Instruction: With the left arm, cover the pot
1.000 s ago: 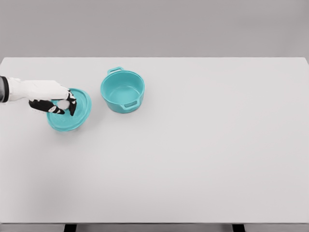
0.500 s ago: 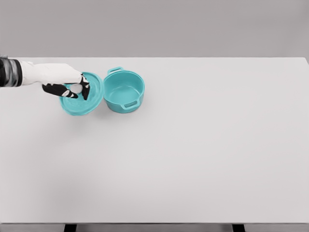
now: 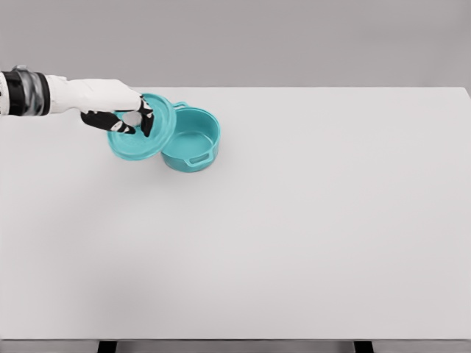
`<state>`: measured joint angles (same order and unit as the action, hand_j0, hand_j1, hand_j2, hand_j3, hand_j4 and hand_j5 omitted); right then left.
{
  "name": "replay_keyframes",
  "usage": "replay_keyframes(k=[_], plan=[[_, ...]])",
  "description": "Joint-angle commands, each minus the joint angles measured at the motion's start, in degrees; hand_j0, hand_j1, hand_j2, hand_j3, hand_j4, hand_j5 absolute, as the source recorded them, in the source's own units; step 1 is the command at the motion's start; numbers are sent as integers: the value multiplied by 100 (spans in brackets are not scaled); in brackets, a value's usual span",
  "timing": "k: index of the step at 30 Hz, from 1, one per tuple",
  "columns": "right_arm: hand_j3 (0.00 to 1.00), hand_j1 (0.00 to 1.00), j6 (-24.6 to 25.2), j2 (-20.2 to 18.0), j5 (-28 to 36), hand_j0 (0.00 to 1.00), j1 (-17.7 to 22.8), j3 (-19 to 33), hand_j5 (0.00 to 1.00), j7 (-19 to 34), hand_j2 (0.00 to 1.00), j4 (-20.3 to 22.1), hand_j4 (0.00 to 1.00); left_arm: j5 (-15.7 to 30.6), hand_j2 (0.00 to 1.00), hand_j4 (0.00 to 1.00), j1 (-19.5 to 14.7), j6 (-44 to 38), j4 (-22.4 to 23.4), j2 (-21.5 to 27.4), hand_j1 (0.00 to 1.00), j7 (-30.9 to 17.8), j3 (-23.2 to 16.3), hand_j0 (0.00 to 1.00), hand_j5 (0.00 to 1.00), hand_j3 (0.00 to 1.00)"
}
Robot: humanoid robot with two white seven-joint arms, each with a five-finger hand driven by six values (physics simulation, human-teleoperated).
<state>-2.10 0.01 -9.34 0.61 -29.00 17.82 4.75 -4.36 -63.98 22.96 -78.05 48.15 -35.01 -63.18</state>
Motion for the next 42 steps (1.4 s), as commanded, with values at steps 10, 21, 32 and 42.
replay_keyframes(k=[10, 21, 32, 42], plan=[[100, 100, -1, -1, 2, 100, -9, -1, 100, 2, 100, 0, 100, -21, 42, 42, -105, -371, 26, -526, 42, 1, -1, 42, 42, 42], [100, 100, -1, -1, 2, 100, -9, -1, 100, 2, 100, 0, 100, -355, 42, 42, -123, -397, 853, -1264, 42, 1, -10, 42, 42, 42], [100, 100, -1, -1, 2, 100, -9, -1, 100, 2, 100, 0, 100, -364, 44, 44, -97, -397, 853, -1352, 44, 1, -116, 44, 44, 44], [100, 100, -1, -1, 2, 100, 0, -1, 100, 2, 100, 0, 100, -364, 57, 57, -97, -397, 976, -1361, 57, 1, -124, 57, 57, 57]])
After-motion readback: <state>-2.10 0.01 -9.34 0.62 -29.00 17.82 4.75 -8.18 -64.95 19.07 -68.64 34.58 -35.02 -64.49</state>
